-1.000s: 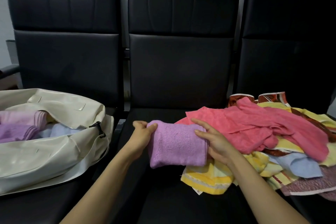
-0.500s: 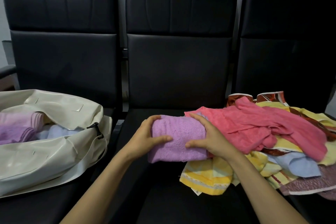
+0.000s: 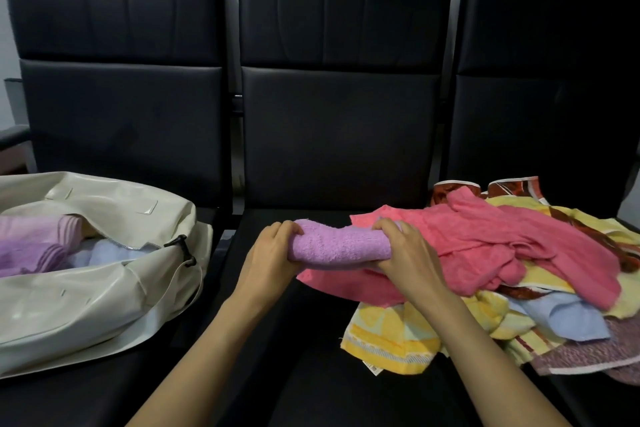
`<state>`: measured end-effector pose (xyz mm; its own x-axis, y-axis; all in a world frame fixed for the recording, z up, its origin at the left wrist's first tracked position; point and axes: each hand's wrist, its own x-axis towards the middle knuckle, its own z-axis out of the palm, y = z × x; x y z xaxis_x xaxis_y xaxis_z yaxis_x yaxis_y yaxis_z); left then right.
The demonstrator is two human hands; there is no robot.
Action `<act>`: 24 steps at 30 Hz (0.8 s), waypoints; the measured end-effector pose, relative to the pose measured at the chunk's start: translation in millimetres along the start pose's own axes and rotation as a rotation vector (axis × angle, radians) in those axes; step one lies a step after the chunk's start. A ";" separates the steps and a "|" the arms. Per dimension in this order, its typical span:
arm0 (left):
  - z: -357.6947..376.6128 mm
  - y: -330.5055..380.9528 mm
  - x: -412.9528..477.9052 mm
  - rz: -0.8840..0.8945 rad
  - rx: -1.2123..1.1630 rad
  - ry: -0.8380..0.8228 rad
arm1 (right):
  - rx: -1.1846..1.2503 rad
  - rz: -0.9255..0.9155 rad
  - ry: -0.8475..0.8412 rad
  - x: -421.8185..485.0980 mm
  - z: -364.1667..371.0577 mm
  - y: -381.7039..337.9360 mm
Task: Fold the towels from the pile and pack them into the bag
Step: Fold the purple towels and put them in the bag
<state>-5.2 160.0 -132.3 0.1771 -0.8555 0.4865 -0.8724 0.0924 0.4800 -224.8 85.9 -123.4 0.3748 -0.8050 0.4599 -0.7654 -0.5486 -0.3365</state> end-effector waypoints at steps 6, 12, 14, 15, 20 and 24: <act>-17.2 -7.9 0.5 -0.003 -0.490 -0.150 | 0.349 0.073 -0.100 0.4 -5.1 8.3; -21.1 4.0 -1.3 -0.145 -0.743 -0.226 | 1.024 0.222 -0.117 -4.1 0.5 2.4; -20.4 0.8 0.2 -0.242 -0.759 -0.225 | 1.012 0.245 -0.111 -6.1 4.1 -0.4; -19.4 -1.2 0.0 -0.268 -0.757 -0.209 | 0.969 0.246 -0.126 -7.7 6.6 -4.0; -11.2 -9.3 -1.4 -0.260 -0.639 -0.045 | 0.673 0.166 0.056 -9.7 27.3 -27.7; -17.0 -23.0 -0.2 -0.202 -0.525 -0.089 | 0.571 0.083 -0.016 -5.5 38.6 -34.3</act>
<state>22.6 166.7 -131.1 0.2581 -0.9200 0.2949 -0.4773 0.1440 0.8668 -180.4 100.4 -146.1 0.3365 -0.8515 0.4022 -0.3907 -0.5149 -0.7630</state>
